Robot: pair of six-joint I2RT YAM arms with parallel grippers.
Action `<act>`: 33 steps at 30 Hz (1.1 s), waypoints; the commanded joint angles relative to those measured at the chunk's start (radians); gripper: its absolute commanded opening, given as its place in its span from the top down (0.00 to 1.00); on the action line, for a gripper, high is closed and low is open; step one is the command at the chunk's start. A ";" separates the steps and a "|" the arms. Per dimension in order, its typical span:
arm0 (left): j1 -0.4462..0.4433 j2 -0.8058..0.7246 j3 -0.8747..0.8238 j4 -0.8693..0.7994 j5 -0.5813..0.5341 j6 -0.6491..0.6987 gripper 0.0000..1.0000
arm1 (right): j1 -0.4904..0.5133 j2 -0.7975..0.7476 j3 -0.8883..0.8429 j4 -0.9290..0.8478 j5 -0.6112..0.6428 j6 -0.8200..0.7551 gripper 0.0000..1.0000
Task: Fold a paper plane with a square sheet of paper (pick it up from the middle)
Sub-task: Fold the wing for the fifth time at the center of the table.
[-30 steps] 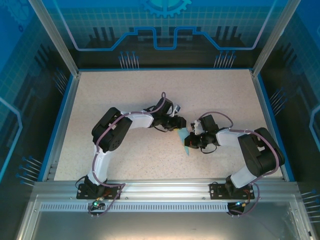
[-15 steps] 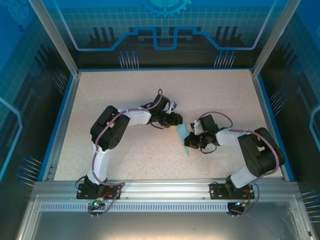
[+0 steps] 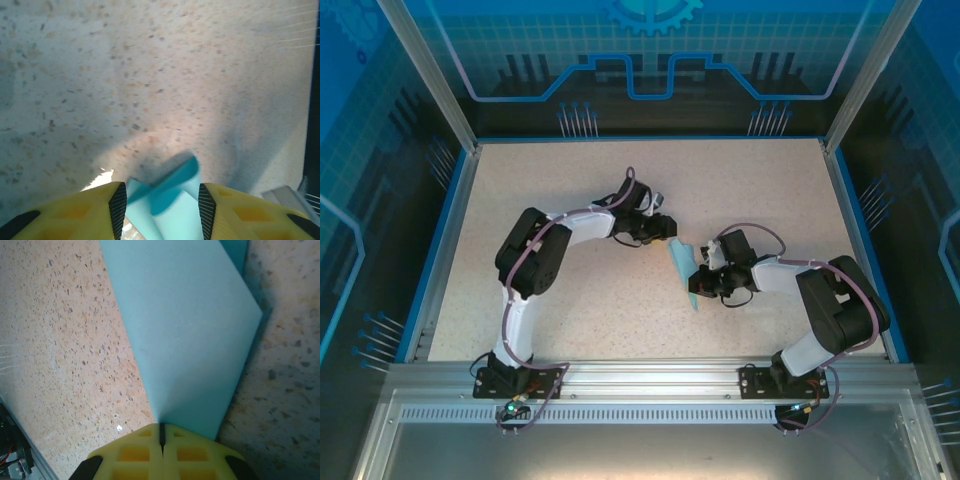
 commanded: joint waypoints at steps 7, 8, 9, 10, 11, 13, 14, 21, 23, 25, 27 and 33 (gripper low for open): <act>-0.102 -0.153 -0.070 0.015 0.019 -0.062 0.67 | 0.022 0.051 -0.003 -0.117 0.025 -0.036 0.96; -0.118 -0.145 -0.085 0.034 0.016 -0.082 0.68 | 0.021 0.052 -0.004 -0.114 0.023 -0.036 0.96; -0.135 -0.134 -0.095 0.060 0.023 -0.100 0.69 | 0.022 0.054 -0.004 -0.111 0.023 -0.036 0.96; -0.147 -0.123 -0.098 0.065 0.017 -0.106 0.70 | 0.022 0.056 -0.004 -0.111 0.024 -0.036 0.96; -0.158 -0.113 -0.098 0.064 0.004 -0.111 0.70 | 0.022 0.059 -0.004 -0.109 0.023 -0.037 0.96; -0.172 -0.087 -0.110 0.093 -0.002 -0.141 0.72 | 0.022 0.064 -0.005 -0.103 0.021 -0.036 0.96; -0.177 -0.074 -0.115 0.105 -0.007 -0.153 0.72 | 0.022 0.065 -0.005 -0.101 0.020 -0.036 0.96; -0.180 -0.003 -0.142 0.132 -0.064 -0.179 0.76 | 0.023 0.069 -0.013 -0.093 0.021 -0.034 0.96; -0.179 0.008 -0.154 0.136 -0.090 -0.173 0.76 | 0.022 0.069 -0.014 -0.096 0.020 -0.034 0.96; -0.178 0.016 -0.174 0.153 -0.110 -0.165 0.76 | 0.022 0.067 -0.017 -0.095 0.021 -0.032 0.96; -0.172 0.020 -0.193 0.164 -0.135 -0.153 0.76 | 0.022 0.069 -0.016 -0.096 0.022 -0.032 0.96; -0.131 0.010 -0.221 0.197 -0.137 -0.111 0.74 | 0.022 0.077 -0.013 -0.103 0.025 -0.031 0.98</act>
